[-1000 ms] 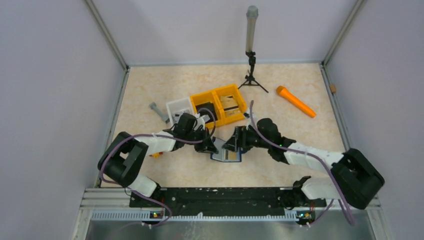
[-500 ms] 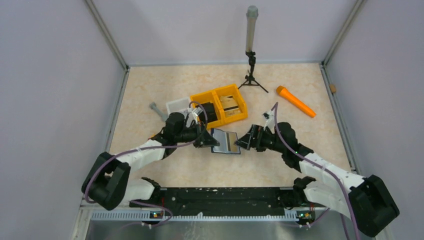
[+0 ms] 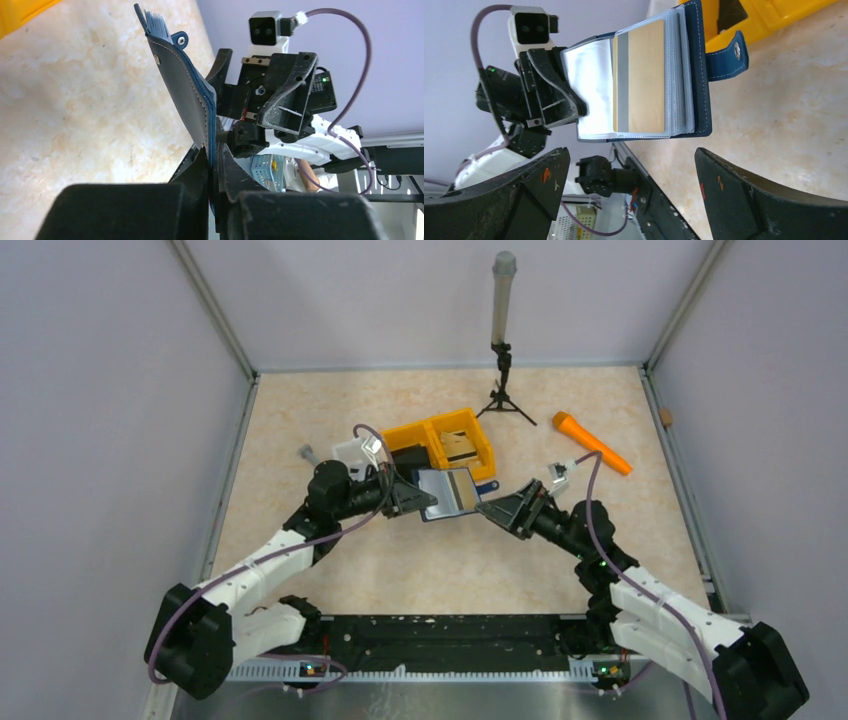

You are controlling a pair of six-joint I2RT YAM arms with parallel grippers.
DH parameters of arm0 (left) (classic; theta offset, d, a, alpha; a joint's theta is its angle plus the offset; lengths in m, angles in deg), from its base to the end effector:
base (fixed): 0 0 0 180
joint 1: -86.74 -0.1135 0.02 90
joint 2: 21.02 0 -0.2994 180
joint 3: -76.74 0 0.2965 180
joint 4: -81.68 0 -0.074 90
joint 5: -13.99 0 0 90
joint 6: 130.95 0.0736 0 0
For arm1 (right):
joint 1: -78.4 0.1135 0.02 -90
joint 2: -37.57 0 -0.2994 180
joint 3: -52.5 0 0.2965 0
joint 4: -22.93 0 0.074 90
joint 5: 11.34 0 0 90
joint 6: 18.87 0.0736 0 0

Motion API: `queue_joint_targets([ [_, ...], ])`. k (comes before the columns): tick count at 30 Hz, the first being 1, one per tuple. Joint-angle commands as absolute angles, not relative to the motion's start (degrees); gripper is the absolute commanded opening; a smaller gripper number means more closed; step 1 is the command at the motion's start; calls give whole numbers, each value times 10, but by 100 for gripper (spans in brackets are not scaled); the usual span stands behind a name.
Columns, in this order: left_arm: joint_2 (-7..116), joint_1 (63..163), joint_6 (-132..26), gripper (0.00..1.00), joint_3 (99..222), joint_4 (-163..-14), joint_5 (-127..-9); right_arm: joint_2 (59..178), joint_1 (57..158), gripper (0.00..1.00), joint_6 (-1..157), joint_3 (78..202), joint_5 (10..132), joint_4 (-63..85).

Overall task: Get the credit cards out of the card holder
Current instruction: Open the card holder at the center of the board.

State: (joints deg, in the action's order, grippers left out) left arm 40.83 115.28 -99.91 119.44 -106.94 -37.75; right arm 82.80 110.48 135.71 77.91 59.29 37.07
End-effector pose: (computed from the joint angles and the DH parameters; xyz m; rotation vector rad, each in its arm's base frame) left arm 0.2316 -0.1778 0.2561 0.0312 2.0458 -1.6227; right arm 0.1826 0.1433 0.2113 0.2492 1.9020 1.4973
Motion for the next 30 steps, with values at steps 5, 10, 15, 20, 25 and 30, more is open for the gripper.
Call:
queue_joint_targets([
  [5,406,1150,-1063,0,1220,-1186,-341,831,1100,99,1428,788,608,443],
  [10,408,1150,-1100,0,1215,-1246,-311,837,1100,99,1428,806,608,428],
  [15,403,1151,-1128,0,1208,-1291,-294,845,1100,98,1425,817,608,430],
  [20,404,1152,-1137,0,1215,-1285,-261,838,1101,91,1430,814,592,475],
  [25,404,1152,-1135,0,1220,-1274,-219,840,1101,81,1431,824,549,528],
  [30,392,1152,-1133,0,1219,-1272,-212,846,1100,62,1451,817,530,568],
])
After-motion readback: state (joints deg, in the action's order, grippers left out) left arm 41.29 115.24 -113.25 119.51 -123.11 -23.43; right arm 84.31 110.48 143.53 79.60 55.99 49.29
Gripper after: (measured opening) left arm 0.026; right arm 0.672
